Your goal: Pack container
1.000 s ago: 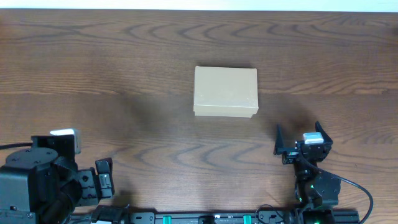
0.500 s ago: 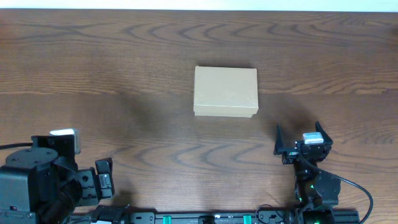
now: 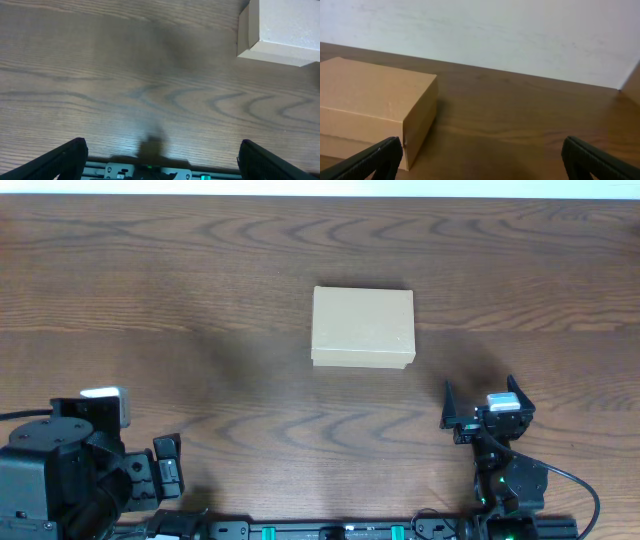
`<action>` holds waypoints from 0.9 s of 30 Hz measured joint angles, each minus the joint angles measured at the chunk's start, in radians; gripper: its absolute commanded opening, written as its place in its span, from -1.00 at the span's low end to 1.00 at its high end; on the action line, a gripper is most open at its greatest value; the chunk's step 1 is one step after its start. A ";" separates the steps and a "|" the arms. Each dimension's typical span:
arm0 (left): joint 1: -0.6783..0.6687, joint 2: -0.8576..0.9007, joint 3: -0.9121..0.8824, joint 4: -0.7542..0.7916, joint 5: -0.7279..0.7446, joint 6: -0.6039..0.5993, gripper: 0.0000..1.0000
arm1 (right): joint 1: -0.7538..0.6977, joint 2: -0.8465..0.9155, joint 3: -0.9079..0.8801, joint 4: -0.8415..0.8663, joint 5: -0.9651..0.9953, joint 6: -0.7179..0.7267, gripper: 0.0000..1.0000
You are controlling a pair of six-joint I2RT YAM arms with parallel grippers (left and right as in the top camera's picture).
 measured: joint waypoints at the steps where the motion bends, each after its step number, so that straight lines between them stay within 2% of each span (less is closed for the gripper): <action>1: 0.000 0.000 0.000 0.000 0.000 0.000 0.91 | 0.000 0.000 0.000 0.000 0.000 0.000 0.99; 7: 0.010 -0.006 -0.001 0.044 0.002 0.000 0.91 | 0.000 0.000 0.000 0.000 0.000 0.000 0.98; 17: 0.122 -0.185 -0.070 0.797 0.035 0.005 0.90 | 0.000 0.000 0.000 0.000 0.000 0.000 0.99; 23: 0.164 -0.345 -0.354 1.169 0.031 0.034 0.91 | 0.000 0.000 0.000 -0.001 0.000 0.000 0.98; 27: 0.167 -0.401 -0.585 1.273 0.031 0.039 0.90 | 0.000 0.000 0.000 -0.001 0.000 0.000 0.99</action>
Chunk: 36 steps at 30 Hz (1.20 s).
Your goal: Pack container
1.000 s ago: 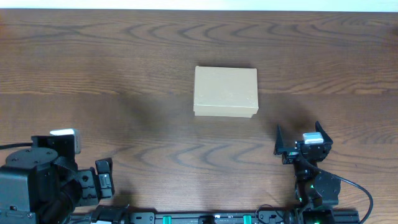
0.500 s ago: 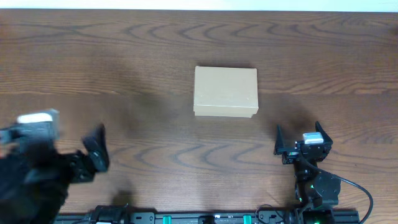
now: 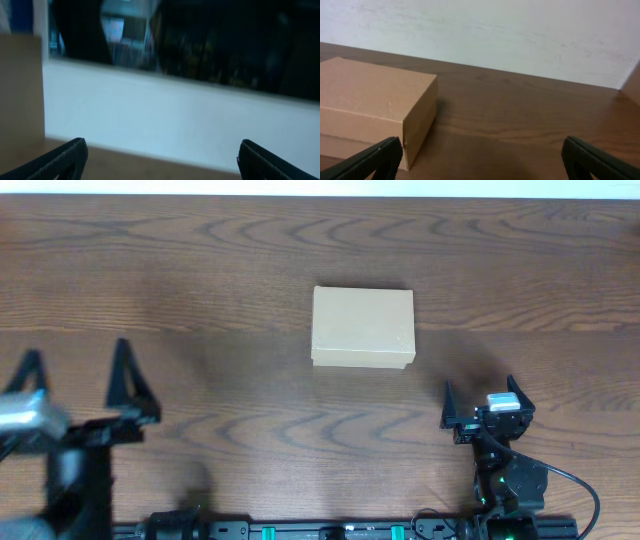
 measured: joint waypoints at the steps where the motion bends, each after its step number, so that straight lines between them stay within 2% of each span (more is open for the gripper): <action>1: 0.000 -0.008 -0.061 0.016 0.000 0.000 0.91 | 0.000 0.000 0.000 0.000 0.000 0.000 0.98; 7: 0.002 -0.051 -0.318 0.146 0.000 0.004 0.90 | 0.000 0.000 0.000 0.000 0.000 0.000 0.98; 14: 0.010 -0.141 -0.573 0.437 0.000 0.010 0.91 | 0.000 0.000 0.000 0.001 0.000 0.000 0.98; 19: 0.013 -0.215 -0.706 0.574 0.000 0.014 0.90 | 0.000 0.000 0.000 0.000 0.000 0.000 0.98; 36: 0.023 -0.350 -0.878 0.703 -0.039 0.013 0.90 | 0.000 0.000 0.000 0.000 0.000 0.000 0.99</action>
